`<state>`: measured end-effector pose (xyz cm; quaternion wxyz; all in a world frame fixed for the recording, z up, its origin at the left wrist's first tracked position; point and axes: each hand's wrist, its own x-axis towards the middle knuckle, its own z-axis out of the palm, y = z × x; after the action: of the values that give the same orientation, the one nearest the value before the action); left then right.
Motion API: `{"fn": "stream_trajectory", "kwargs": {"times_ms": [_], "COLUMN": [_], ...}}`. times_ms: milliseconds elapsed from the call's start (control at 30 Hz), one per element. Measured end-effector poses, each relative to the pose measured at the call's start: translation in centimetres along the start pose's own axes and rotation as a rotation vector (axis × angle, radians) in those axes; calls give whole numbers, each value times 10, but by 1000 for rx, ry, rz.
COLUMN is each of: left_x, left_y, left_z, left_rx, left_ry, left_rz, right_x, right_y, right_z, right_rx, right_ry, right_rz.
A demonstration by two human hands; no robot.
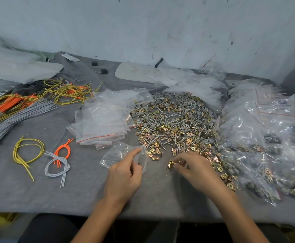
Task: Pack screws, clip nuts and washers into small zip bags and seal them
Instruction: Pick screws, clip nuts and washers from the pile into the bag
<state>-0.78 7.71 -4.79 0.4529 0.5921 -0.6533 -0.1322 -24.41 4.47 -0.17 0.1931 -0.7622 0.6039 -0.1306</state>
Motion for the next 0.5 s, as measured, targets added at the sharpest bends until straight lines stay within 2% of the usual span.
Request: {"fn": "stream_trajectory", "kwargs": {"times_ms": [267, 500], "left_x": [0, 0], "left_y": [2, 1], "left_z": [-1, -1], "left_rx": [-9, -23], "left_ry": [-7, -4], "left_rz": [5, 12], "right_x": [9, 10], "right_y": [-5, 1], "right_z": [3, 7], "right_rx": [-47, 148], "right_ry": [-87, 40], "right_rz": [-1, -34]}}
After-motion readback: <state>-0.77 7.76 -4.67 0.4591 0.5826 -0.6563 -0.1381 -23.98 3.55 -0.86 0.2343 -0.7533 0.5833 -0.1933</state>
